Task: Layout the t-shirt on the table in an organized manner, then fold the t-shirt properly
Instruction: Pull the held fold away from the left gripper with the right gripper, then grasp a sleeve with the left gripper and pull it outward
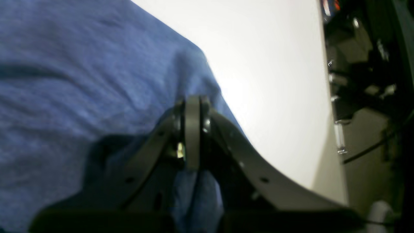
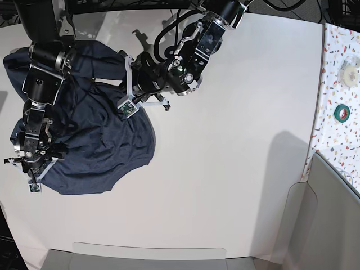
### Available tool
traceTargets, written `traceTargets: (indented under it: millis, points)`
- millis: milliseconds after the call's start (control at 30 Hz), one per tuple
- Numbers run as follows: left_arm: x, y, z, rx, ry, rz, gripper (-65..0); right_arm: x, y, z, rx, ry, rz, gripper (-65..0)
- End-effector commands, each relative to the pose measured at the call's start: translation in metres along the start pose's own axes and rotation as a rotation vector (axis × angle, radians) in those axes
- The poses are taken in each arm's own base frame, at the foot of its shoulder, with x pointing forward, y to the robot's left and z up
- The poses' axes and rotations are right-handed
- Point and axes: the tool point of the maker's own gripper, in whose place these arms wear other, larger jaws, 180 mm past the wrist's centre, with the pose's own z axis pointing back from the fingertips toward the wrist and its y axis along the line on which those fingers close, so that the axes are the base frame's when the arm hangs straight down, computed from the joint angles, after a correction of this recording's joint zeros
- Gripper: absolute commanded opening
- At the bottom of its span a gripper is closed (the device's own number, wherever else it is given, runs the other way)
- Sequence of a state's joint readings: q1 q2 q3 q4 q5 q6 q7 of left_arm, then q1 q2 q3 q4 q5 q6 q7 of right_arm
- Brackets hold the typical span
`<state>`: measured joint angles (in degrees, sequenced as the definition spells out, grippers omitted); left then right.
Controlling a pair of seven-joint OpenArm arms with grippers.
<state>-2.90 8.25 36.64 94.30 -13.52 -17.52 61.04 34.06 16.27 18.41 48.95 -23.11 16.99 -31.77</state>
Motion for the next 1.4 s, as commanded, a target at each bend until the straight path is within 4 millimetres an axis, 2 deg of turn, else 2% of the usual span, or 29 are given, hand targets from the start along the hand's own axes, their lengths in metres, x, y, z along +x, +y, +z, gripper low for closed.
traceTargets:
  millis: [0, 33, 100, 267, 400, 533, 733, 833, 967, 1133, 1267, 1367]
  points:
    - [0.016, -0.006, 0.004, -0.016, -0.055, -0.002, -64.4, 0.022, -0.027, 0.005, -0.04, -0.067, -0.033, -65.0]
    - [0.016, -0.009, 0.005, -0.025, -0.064, 0.005, -64.4, 0.017, -0.031, 0.005, -0.032, -0.067, -0.058, -65.0]
    - [0.031, -0.02, 0.011, -0.077, -0.137, 0.032, -64.4, 0.002, -0.04, 0.005, -0.018, -0.061, -0.109, -65.0]
    - [0.047, -0.041, 0.013, -0.236, -0.197, 0.122, -64.4, -0.026, -0.046, 0.006, 0.015, -0.04, -0.184, -65.0]
    - [0.043, -0.055, 0.007, -0.334, -0.184, 0.191, -64.4, -0.038, -0.045, 0.005, 0.018, -0.024, -0.175, -65.0]
    - [0.033, -0.066, 0.0, -0.421, -0.157, 0.287, -64.4, -0.037, -0.045, 0.006, 0.017, -0.027, -0.174, -65.0]
    - [0.003, -0.062, -0.018, -0.402, -0.066, 0.346, -64.4, -0.027, -0.046, 0.008, 0.014, -0.052, -0.175, -65.0]
    - [-0.016, -0.048, -0.032, -0.322, 0.012, 0.447, -64.4, -0.025, -0.046, 0.009, 0.014, -0.057, -0.174, -65.0]
    - [-0.046, -0.012, -0.031, -0.191, 0.082, 0.543, -64.4, -0.029, -0.047, 0.009, 0.011, -0.052, -0.169, -65.0]
    - [-0.061, 0.066, -0.002, 0.035, 0.104, 0.571, -64.4, -0.049, -0.049, 0.013, 0.0, -0.025, -0.14, -65.0]
    - [-0.074, 0.114, 0.026, 0.162, 0.115, 0.552, -64.4, -0.054, -0.05, 0.02, -0.01, -0.035, -0.11, -65.0]
    - [-0.077, 0.152, 0.047, 0.251, 0.099, 0.565, -64.4, -0.058, -0.049, 0.026, -0.014, -0.041, -0.091, -65.0]
